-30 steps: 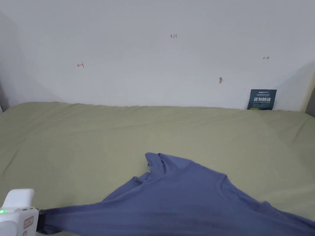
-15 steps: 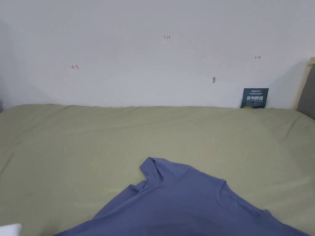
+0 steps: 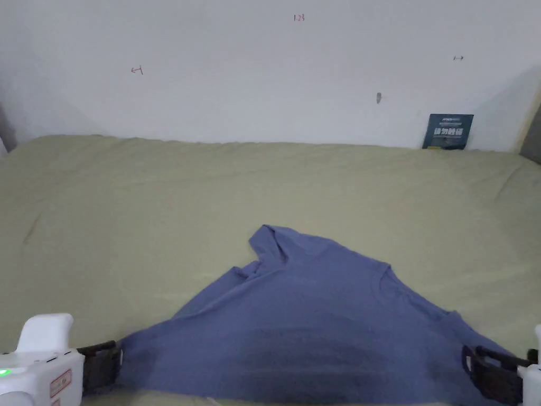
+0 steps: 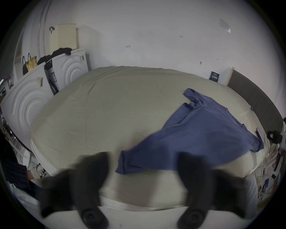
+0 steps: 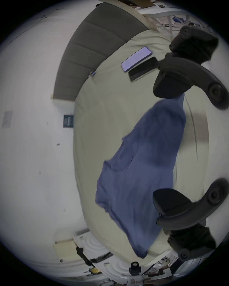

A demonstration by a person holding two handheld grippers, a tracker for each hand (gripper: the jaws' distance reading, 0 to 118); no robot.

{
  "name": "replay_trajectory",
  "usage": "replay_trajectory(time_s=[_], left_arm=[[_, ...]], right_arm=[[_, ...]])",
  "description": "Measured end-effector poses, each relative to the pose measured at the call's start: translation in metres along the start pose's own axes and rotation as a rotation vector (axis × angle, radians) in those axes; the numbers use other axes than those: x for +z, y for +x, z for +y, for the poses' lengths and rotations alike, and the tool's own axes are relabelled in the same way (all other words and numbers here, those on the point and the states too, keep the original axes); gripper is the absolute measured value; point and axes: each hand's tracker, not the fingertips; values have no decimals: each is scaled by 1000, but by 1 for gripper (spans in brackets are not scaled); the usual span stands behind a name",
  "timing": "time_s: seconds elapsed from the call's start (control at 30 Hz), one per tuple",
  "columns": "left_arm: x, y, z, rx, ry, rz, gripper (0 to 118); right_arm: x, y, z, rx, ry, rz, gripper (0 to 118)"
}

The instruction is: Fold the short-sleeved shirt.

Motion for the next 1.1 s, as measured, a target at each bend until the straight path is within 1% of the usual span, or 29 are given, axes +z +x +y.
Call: replay_trajectory(time_s=[0.03,0.07,0.1,0.13,0.17,0.2,0.3,0.43,0.5,0.6,0.67,0.7,0.8,0.9,0.93,0.97,1.0,1.03,1.07,1.1], left_arm=[[9,-2,-1,-2,1,8,34],[6,-5,-3,2,6,9,0],[18,-6,22,-3,41,16,0],[16,0,18,-6,35,7,0],[16,3,8,-4,28,3,0],[30,2,12,-4,40,11,0],[60,-20,21,-10,62,35,0],[90,-61,0,6,64,71,0],[97,-88,-31,19,42,92,0],[91,-115,-90,51,0,105,0],[86,-123,-112,71,-10,104,0],[70,-116,-133,88,-22,86,0],[53,-116,-129,84,-27,79,0],[16,-97,-129,89,-34,44,0],[5,-94,-132,95,-37,38,7],[-2,-95,-137,96,-48,38,47],[-13,-98,-163,99,-89,41,94],[-27,-95,-193,104,-132,37,118],[-45,-86,-129,102,-46,14,117],[-41,-97,-188,125,-114,33,118]], right_arm=[[1,-11,-3,16,11,-4,41],[-1,-23,-5,39,15,-26,1],[6,-45,-3,57,49,-40,1],[7,-55,-3,65,40,-15,1],[10,-66,-5,61,40,-11,1],[13,-77,-7,58,59,-8,1],[17,-97,-11,44,83,11,1],[24,-118,-21,58,103,8,1],[26,-127,-27,57,105,14,1],[25,-138,-34,61,88,34,1],[21,-143,-38,67,69,44,1],[19,-146,-40,69,60,45,1],[13,-152,-43,70,36,51,1],[5,-158,-46,81,13,53,1],[2,-160,-46,83,4,56,1],[-1,-161,-47,85,-5,61,1],[-4,-163,-47,87,-12,63,1],[-6,-164,-47,87,-20,66,1],[-8,-164,-46,86,-26,73,1],[-10,-165,-46,86,-33,79,1]])
